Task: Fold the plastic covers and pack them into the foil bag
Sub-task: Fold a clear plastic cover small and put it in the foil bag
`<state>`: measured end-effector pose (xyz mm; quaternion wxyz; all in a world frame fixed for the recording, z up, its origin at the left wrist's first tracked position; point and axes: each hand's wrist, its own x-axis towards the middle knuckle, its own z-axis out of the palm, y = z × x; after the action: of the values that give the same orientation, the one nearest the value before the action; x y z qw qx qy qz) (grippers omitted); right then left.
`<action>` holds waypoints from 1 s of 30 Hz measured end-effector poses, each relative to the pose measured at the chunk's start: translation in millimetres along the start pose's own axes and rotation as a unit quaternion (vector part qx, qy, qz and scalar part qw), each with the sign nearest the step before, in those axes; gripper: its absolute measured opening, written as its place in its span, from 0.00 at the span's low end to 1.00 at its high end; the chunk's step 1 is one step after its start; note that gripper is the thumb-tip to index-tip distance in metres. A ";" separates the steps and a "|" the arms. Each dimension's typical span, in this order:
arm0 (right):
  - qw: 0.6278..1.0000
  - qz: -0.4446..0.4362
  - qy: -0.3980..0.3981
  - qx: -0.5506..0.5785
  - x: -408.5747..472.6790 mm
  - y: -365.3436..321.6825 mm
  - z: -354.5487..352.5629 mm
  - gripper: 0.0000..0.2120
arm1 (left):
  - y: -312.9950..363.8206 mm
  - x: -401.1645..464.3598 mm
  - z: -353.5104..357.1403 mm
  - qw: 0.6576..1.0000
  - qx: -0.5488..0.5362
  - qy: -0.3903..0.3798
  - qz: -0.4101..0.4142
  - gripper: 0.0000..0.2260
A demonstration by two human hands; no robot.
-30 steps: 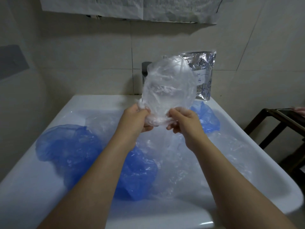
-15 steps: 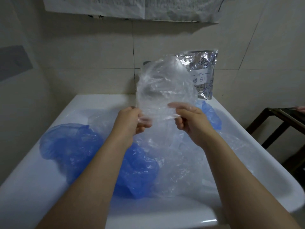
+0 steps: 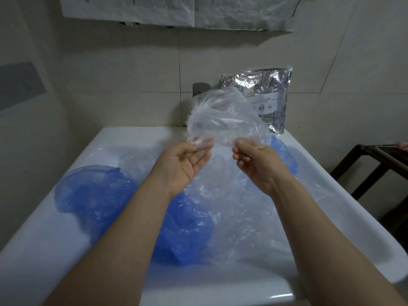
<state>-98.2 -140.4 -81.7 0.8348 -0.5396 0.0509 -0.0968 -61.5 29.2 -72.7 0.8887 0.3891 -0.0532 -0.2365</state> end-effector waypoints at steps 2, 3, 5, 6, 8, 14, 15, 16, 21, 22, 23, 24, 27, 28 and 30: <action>0.998 -0.009 0.025 -0.062 1.8 0.8 -4.5 0.07 | -3.7 2.8 -1.9 0.995 0.093 0.021 0.007 0.08; 0.995 -0.014 0.030 -0.093 2.2 0.7 -6.6 0.07 | -5.6 4.1 -2.6 0.989 0.146 0.038 0.009 0.06; 0.989 -0.028 0.030 -0.141 2.4 -0.1 -10.6 0.06 | -8.2 6.0 -3.1 0.965 0.249 0.079 0.013 0.03; 0.986 -0.035 0.031 -0.158 2.3 -0.9 -12.0 0.06 | -8.4 6.9 -3.4 0.954 0.282 0.099 0.017 0.03; 0.982 -0.041 0.028 -0.182 2.0 -3.2 -13.3 0.06 | -6.9 7.2 -3.0 0.954 0.275 0.117 0.019 0.03; 0.962 -0.059 -0.045 -0.265 -3.5 -2.2 -7.9 0.07 | -0.7 0.1 -1.6 0.956 0.272 0.111 -0.007 0.06; 0.961 -0.056 -0.048 -0.267 -4.0 -1.8 -7.1 0.07 | 0.3 -0.5 -1.7 0.951 0.286 0.113 -0.002 0.06; 0.961 -0.052 -0.048 -0.267 -4.5 -2.6 -7.0 0.07 | 1.2 -0.6 -2.4 0.947 0.304 0.108 0.005 0.04; 0.965 -0.025 -0.056 -0.254 -8.5 -11.3 -11.2 0.07 | 3.9 -0.9 -2.4 0.938 0.341 0.052 0.016 0.05; 0.969 -0.023 -0.064 -0.236 -8.6 -11.4 -11.2 0.06 | 4.3 -0.2 -3.2 0.950 0.309 0.052 0.010 0.05; 0.975 -0.023 -0.073 -0.210 -8.3 -10.6 -10.2 0.06 | 4.6 0.3 -3.9 0.964 0.261 0.055 0.001 0.06; 0.981 -0.022 -0.080 -0.174 -7.8 -10.0 -9.8 0.06 | 4.8 0.6 -3.9 0.975 0.212 0.057 -0.008 0.07; 0.996 -0.028 -0.082 -0.037 -7.6 -12.9 -8.3 0.14 | 5.2 -0.4 -2.4 0.995 0.084 0.047 -0.031 0.11; 0.994 -0.044 -0.093 -0.020 -7.5 -14.0 -11.1 0.17 | 6.1 -1.4 -1.8 0.997 0.056 0.038 -0.032 0.12; 0.981 -0.095 -0.149 -0.075 -9.4 -15.9 -16.0 0.11 | 8.4 -3.5 -2.2 0.998 0.045 0.026 -0.025 0.12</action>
<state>-112.0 -158.9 -73.9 0.7774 -0.6112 -0.1186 -0.0899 -60.7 37.2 -67.9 0.8653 0.4358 -0.0305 -0.2458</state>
